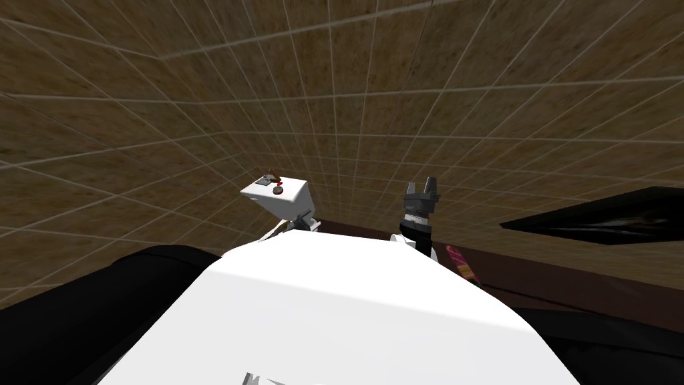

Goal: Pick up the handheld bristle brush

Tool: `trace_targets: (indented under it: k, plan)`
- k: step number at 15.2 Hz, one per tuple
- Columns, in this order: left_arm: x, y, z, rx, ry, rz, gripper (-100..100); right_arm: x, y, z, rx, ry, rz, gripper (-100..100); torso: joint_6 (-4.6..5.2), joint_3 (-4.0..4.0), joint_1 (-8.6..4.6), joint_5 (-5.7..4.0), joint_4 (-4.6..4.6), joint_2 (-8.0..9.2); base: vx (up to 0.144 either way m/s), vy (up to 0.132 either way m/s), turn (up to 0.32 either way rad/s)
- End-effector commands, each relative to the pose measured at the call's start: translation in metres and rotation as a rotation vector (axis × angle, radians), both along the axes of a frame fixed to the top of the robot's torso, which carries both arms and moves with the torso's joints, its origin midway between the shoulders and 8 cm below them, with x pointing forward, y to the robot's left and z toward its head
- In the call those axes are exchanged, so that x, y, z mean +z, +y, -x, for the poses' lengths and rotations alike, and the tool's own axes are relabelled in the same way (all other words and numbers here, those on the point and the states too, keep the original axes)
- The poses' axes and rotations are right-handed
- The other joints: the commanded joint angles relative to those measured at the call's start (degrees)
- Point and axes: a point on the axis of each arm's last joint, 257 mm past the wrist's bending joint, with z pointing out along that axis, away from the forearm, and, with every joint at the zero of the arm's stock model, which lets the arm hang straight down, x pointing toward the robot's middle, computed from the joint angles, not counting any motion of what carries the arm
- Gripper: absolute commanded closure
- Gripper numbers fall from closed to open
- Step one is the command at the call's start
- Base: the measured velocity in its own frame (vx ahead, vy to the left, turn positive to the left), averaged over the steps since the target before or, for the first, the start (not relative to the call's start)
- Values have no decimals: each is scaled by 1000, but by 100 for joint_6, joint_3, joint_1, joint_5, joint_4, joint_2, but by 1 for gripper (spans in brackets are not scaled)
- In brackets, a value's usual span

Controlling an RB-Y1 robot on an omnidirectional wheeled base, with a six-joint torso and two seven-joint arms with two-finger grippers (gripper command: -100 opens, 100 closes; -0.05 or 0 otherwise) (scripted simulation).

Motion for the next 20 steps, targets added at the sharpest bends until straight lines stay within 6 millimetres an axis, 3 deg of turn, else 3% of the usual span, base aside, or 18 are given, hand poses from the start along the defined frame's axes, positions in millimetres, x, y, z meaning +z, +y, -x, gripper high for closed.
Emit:
trace_targets:
  k: [1, 2, 3, 5, 6, 9, 10, 12, 13, 16, 17, 19, 20]
  plan:
    - [-9, 5, 6, -22, 39, -30, -100, 0, 0, 0, 0, 0, 0, 0, 0, 0, 0, 0, 0, 0, 9, -29, -81]
    - [-9, 5, 7, -23, 39, -32, -100, 0, 0, 0, 0, 0, 0, 0, -2, 0, 2, 0, 0, 0, 7, -16, 7]
    - [-30, 13, 18, -23, 131, -39, -100, 0, 0, 0, 0, 0, 0, 0, -4, 0, 5, 1, 0, 0, 12, -33, -156]
    - [-33, 18, 22, -44, 140, -72, -100, 0, 0, 0, 0, 0, 0, 0, 0, -1, 1, 0, 0, -2, 15, -34, -123]
    - [-53, 28, 34, -35, 230, -77, -100, 0, 0, 0, 0, 0, 0, 0, -2, -1, 2, 0, 0, -2, 26, -40, -161]
    - [-56, 34, 38, -59, 240, -119, -100, 0, 0, 0, 0, 0, 0, 0, -3, -4, 1, 0, -1, -7, 22, -28, -76]
    - [-76, 47, 53, -49, 330, -136, -100, 0, 0, 0, 0, 0, 0, 0, -4, -2, 5, 1, -1, -4, 18, -31, -135]
    - [-78, 54, 56, -68, 338, -172, -100, 0, 0, 0, 0, 0, 0, 0, 0, -3, 2, 0, -1, -5, 22, -31, -143]
    - [-96, 68, 71, -50, 425, -187, -100, 0, 0, 0, 0, 0, 0, 0, -2, -3, 3, 0, -1, -5, 28, -34, -189]
    - [-97, 78, 74, -72, 435, -232, -100, 0, 0, 0, 0, 0, 0, 0, -3, -6, 3, 0, -2, -10, 31, -23, -64]
    - [-114, 95, 91, -53, 520, -259, -100, 0, 0, 0, 0, 0, 0, 0, -4, -5, 6, 1, -1, -8, 32, -30, -147]
    - [-113, 104, 94, -71, 527, -298, -100, 0, 0, 0, 0, 0, 0, 0, 0, -6, 2, 0, -2, -11, 34, -26, -129]
    - [-128, 124, 111, -48, 608, -327, -100, 0, 0, 0, 0, 0, 0, 0, -2, -6, 5, 0, -2, -11, 43, -28, -146]
